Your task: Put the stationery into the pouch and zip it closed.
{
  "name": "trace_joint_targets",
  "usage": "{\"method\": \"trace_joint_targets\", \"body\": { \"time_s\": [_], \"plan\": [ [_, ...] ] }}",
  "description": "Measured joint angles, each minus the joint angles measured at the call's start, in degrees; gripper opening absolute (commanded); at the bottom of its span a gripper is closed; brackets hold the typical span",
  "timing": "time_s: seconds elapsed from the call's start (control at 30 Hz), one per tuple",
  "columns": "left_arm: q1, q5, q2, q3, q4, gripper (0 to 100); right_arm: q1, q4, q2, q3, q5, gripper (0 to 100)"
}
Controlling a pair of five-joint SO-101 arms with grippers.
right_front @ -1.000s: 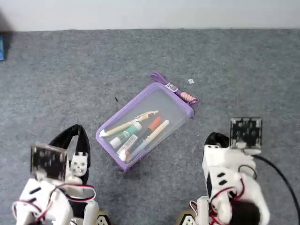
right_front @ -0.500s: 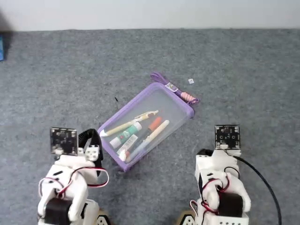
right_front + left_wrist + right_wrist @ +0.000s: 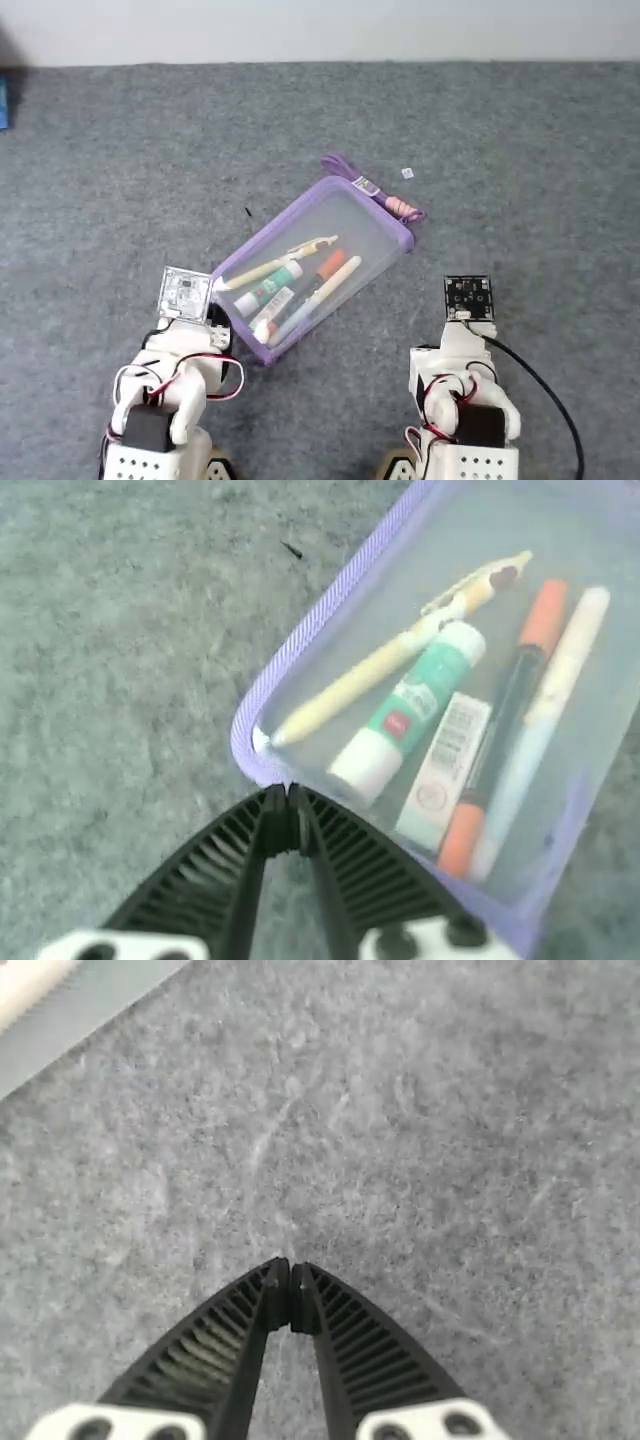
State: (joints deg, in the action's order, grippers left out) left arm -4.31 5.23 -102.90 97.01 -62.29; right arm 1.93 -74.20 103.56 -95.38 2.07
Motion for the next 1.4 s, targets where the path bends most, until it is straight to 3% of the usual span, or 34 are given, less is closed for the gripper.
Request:
{"method": "trace_joint_targets", "body": {
  "time_s": [0.4,1.4],
  "plan": [
    [0.0,-0.5,0.4,0.0,-6.5,2,0.0,-0.1,0.0,0.0,0.0,0.9],
    [0.0,-0.5,0.4,0.0,-6.5,2,0.0,-0.1,0.0,0.0,0.0,0.9]
  ]
}}
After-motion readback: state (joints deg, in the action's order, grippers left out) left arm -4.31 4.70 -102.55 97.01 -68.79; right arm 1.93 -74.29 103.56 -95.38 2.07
